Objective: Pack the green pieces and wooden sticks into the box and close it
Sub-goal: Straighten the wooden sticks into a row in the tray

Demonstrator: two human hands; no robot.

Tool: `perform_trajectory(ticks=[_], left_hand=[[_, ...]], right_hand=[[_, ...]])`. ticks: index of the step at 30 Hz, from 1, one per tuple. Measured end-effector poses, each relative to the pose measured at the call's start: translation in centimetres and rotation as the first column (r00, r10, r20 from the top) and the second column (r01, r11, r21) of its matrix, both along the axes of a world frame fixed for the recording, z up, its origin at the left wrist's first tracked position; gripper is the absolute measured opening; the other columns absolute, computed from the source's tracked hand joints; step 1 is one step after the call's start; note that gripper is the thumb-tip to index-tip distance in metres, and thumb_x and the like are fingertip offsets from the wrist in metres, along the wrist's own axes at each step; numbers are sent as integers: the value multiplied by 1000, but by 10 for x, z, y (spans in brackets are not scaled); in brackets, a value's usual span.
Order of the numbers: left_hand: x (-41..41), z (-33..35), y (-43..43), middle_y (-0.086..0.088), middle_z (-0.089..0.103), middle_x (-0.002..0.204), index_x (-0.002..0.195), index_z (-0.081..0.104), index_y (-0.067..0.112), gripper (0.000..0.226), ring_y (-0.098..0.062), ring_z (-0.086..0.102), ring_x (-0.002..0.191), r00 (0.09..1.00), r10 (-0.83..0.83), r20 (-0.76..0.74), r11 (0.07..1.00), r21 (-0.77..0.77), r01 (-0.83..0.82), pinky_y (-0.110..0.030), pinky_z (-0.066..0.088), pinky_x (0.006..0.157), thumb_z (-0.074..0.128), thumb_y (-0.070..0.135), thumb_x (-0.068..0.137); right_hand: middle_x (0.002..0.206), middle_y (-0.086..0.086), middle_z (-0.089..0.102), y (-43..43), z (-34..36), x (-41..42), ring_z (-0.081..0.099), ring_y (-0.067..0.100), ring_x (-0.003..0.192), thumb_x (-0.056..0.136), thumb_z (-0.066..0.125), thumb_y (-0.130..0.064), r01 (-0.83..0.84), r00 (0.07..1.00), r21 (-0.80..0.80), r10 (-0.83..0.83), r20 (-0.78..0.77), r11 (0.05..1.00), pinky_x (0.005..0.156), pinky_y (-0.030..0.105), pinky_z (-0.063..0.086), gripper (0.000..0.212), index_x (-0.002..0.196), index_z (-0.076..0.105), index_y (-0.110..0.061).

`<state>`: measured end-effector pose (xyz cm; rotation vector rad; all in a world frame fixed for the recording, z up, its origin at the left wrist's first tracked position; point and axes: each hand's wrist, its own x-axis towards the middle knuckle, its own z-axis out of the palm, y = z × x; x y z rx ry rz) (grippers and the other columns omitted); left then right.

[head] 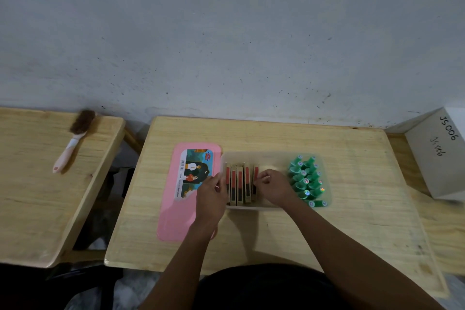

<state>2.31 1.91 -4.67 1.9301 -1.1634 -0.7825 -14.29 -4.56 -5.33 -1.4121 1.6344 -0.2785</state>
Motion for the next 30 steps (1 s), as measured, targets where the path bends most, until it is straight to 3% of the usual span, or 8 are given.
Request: perform_trajectory(ticks=[3,6,9,12,14,18,25,30], left_hand=[[0,0,0,0,59,91,114,64,7,26,-8,57,85,1000,-4,-18,1000,12,4,-6,45,60,49,20,98],[0,-2,0,1,59,92,114,64,9,25,-11,59,88,999,-3,-33,1000,12,4,-8,48,59,49,21,98],[1,-3,0,0,60,89,108,65,10,23,-10,59,84,1000,-13,-17,1000,12,13,-19,53,65,48,22,99],[1,-2,0,-2,60,93,109,65,11,24,-11,59,86,1000,-4,-12,1000,14,4,-20,52,68,48,23,99],[1,-2,0,-2,60,96,113,64,10,26,-11,59,88,1000,-1,-17,1000,13,1,-22,53,70,48,23,99],[1,-1,0,-2,60,95,115,63,10,25,-11,59,88,999,-4,-35,1000,27,5,-14,47,65,48,22,98],[-1,3,1,4,56,96,119,62,9,27,-1,54,84,999,13,-30,1000,25,-12,-8,42,61,48,19,98],[0,2,2,2,58,97,119,62,10,27,-4,55,86,999,5,-34,1000,20,-4,-11,44,64,49,20,98]], right_hand=[[98,5,69,-2,0,1,65,19,85,90,61,-19,-20,1000,35,20,0,999,73,31,52,29,119,59,-14],[103,8,68,-3,1,5,58,13,81,92,59,-15,-108,994,46,109,-21,993,58,14,39,40,131,53,-9],[118,13,65,-5,4,6,58,16,90,92,59,-18,-168,985,52,169,-24,984,60,15,39,40,131,55,-9],[116,9,67,-11,6,2,60,15,92,92,57,-23,-168,984,2,168,-58,986,75,24,46,32,121,63,-14],[121,9,64,-17,8,1,61,21,100,93,53,-25,-169,983,-48,165,-86,984,85,30,48,36,128,57,-19],[138,12,49,-26,17,11,51,25,122,98,51,-29,-316,947,-86,308,-94,945,99,31,38,42,138,49,-18],[127,12,58,-23,14,14,57,22,112,93,62,-26,-350,936,-59,346,-70,935,84,22,39,44,135,53,-14],[136,8,45,-19,9,12,57,22,112,95,52,-42,-349,931,-119,330,-155,929,95,33,45,49,140,46,-26]])
